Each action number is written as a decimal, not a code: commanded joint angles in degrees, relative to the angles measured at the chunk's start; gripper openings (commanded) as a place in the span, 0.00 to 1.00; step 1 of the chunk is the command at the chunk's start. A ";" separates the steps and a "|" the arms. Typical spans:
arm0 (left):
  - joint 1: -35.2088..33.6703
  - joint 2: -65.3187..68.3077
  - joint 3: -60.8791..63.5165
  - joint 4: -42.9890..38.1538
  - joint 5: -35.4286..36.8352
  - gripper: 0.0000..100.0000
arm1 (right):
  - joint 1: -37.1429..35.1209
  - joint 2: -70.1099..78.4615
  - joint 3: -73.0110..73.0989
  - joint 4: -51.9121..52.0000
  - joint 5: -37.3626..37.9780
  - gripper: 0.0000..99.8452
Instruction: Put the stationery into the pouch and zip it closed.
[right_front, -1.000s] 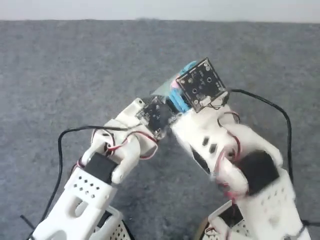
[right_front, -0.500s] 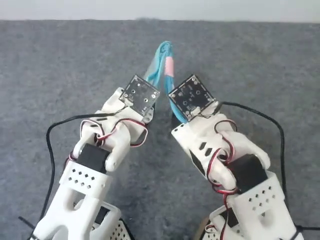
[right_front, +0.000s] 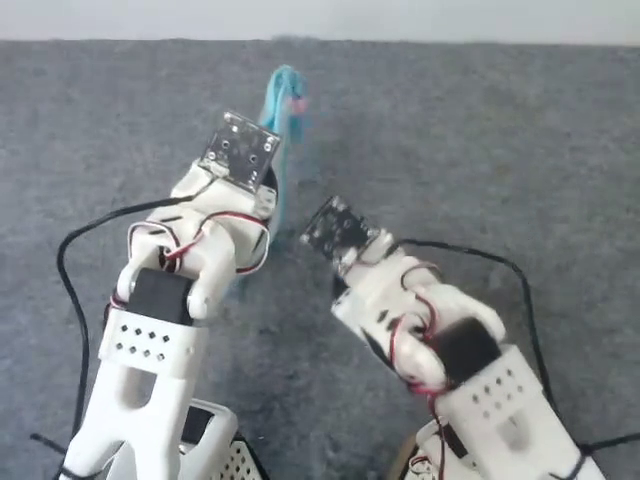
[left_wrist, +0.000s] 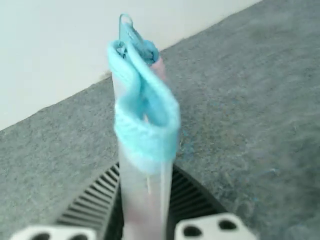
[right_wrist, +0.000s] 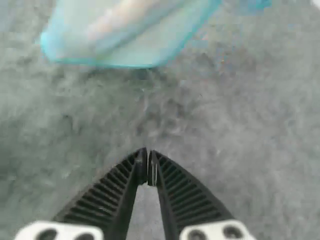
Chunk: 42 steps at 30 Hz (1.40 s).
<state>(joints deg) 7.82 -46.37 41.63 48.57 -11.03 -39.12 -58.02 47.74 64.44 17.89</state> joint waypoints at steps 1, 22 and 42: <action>-0.26 -0.26 -5.41 0.35 1.14 0.01 | -1.10 -8.75 -0.09 3.56 0.88 0.01; 16.35 -0.53 -25.80 34.37 -12.22 0.01 | 30.73 17.98 -11.87 -15.08 3.78 0.27; 18.46 -0.62 -32.48 45.63 -37.19 0.01 | 22.46 -16.75 0.62 -1.19 23.03 0.27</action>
<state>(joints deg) 25.93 -46.37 13.85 93.14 -46.90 -14.07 -68.66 48.79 60.84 39.69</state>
